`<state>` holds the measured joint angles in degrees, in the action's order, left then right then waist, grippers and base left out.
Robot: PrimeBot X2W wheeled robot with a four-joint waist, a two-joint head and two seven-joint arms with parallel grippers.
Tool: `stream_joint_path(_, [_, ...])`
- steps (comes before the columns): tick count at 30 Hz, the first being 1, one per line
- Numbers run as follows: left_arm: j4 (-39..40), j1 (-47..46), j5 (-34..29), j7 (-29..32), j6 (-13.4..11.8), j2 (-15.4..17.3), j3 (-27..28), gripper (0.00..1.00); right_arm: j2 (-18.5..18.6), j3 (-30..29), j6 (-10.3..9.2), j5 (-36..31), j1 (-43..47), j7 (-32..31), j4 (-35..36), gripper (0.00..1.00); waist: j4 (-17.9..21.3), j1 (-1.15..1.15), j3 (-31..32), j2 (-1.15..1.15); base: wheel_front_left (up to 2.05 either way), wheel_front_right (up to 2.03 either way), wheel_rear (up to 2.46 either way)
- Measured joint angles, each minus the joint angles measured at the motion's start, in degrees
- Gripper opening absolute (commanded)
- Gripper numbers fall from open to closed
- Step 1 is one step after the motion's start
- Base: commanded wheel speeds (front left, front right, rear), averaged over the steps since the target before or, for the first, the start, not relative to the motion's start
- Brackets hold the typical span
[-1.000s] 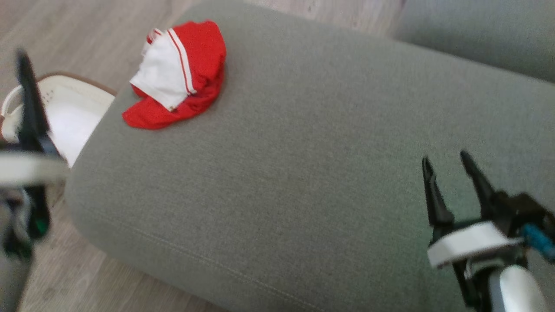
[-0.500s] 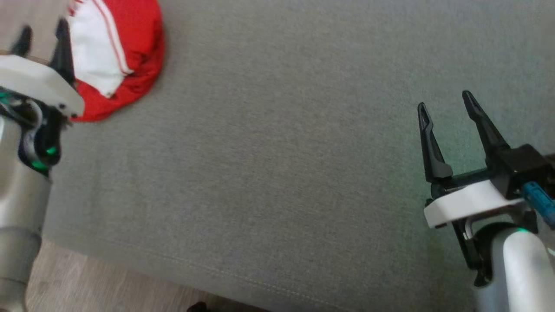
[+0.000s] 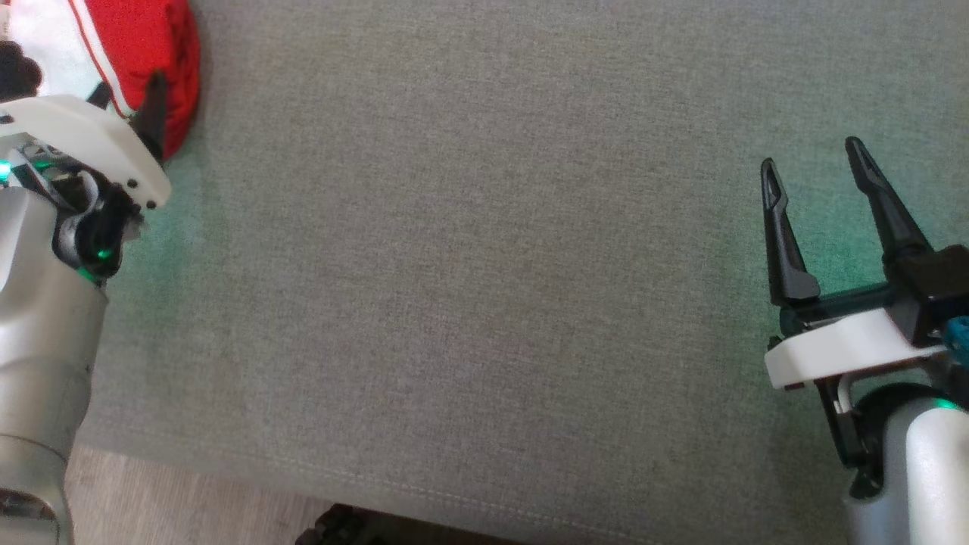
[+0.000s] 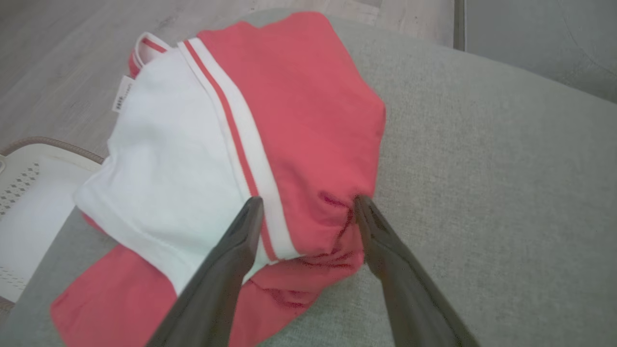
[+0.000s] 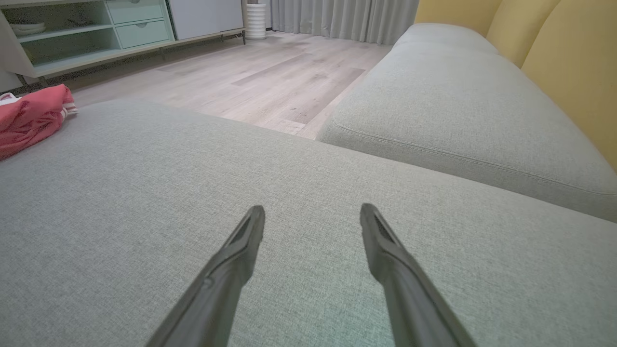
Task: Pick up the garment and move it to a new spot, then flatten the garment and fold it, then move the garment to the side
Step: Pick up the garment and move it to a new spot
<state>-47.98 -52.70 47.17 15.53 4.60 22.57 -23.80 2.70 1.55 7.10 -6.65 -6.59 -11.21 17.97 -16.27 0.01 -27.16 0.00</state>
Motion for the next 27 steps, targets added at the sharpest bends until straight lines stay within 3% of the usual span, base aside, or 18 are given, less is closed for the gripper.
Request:
stream_joint_path(4, [-3.2, -1.15, -1.47, 2.79, 0.48, 0.03, -2.31, 1.0, 0.0, -0.01, 0.0, -0.48, -0.01, -0.42, 0.83, 1.0, 0.29, -0.01, -1.05, 0.0, 0.0, 0.0, 0.0])
stream_joint_path(5, [-3.92, -1.15, -1.72, 3.26, 0.48, -0.02, -2.53, 0.92, 0.0, 0.0, 0.0, -0.48, -0.02, -0.42, 0.91, 1.0, 0.35, -0.01, -1.26, 0.0, 0.0, 0.0, 0.0])
stream_joint_path(6, [-4.67, -1.15, -1.79, 3.39, 0.47, -0.12, -2.57, 0.6, 0.0, 0.0, 0.0, -0.48, -0.02, -0.42, 0.93, 1.0, 0.41, -0.01, -1.41, 0.0, 0.0, 0.0, 0.0])
stream_joint_path(7, [-5.32, -1.18, -1.79, 3.37, 0.45, -0.16, -2.57, 0.39, 0.0, 0.0, 0.0, -0.48, -0.02, -0.42, 1.01, 1.0, 0.47, -0.01, -1.53, 0.0, 0.0, 0.0, 0.0])
stream_joint_path(8, [-6.1, -1.3, -1.81, 2.83, 0.45, -0.18, -2.58, 0.0, 0.0, -0.04, 0.0, -0.48, -0.02, -0.42, 1.33, 1.0, 0.58, -0.01, -1.72, 0.0, 0.0, 0.0, 0.0])
stream_joint_path(19, [-9.27, -5.15, -5.41, -12.81, -1.66, 0.59, -2.43, 0.0, 0.0, -0.68, 0.0, -0.47, -0.37, 0.2, 0.59, 1.0, 0.36, -0.01, -0.37, 0.0, 0.0, 0.0, 0.0])
stream_joint_path(27, [-10.34, -7.88, -8.2, -16.19, -0.26, 2.29, -4.25, 0.0, 0.0, -0.81, 0.0, 2.32, -0.97, 2.6, -3.26, 1.0, 0.57, -0.02, 3.81, 0.0, 0.0, 0.0, 0.0])
